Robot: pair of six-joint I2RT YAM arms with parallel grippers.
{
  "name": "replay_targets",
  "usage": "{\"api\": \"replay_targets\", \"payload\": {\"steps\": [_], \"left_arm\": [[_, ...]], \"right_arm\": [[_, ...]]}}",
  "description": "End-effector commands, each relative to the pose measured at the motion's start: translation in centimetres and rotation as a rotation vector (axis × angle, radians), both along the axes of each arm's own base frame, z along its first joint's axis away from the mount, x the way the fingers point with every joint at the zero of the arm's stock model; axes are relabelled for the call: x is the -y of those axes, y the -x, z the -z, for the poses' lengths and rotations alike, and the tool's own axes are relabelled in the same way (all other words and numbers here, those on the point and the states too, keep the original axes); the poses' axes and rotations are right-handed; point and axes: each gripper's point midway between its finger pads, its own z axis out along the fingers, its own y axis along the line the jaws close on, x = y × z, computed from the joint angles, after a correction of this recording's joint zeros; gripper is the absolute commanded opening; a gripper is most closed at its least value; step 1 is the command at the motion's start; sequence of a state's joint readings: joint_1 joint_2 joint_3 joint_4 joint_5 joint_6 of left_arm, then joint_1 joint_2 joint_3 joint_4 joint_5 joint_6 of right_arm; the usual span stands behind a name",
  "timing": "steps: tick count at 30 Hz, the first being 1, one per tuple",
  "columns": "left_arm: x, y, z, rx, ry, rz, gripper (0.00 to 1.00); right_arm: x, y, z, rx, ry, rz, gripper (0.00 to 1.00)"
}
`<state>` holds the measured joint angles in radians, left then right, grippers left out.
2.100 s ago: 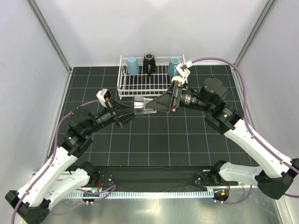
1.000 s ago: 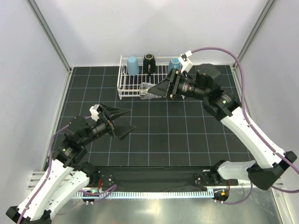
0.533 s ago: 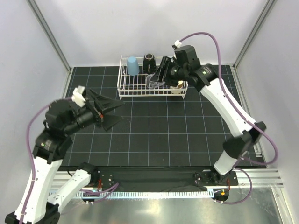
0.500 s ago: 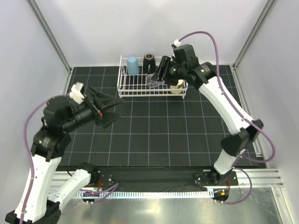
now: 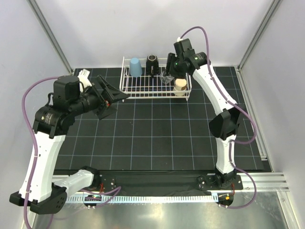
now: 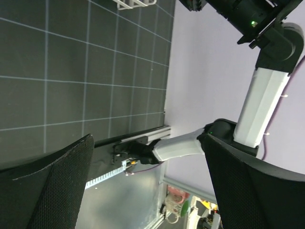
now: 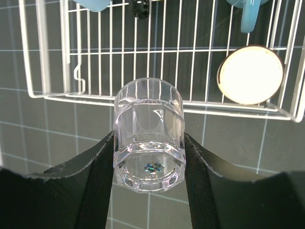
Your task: Load the cups into the dish rack
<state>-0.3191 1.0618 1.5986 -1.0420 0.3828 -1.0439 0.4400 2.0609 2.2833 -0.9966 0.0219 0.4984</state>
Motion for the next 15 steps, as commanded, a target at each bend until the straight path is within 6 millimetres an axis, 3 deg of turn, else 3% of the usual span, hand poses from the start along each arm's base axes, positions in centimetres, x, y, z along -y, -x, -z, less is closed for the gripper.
{"api": "replay_targets", "payload": {"steps": [1,15], "left_arm": [[-1.6,0.4,0.6,0.029,-0.098,-0.031,0.93],[-2.6,0.8,1.9,0.016,-0.161,-0.048,0.92]], "right_arm": [[-0.1,-1.5,-1.5,0.081,0.021,-0.008,0.04],[-1.7,-3.5,3.8,0.037,0.089,-0.027,0.04]]}}
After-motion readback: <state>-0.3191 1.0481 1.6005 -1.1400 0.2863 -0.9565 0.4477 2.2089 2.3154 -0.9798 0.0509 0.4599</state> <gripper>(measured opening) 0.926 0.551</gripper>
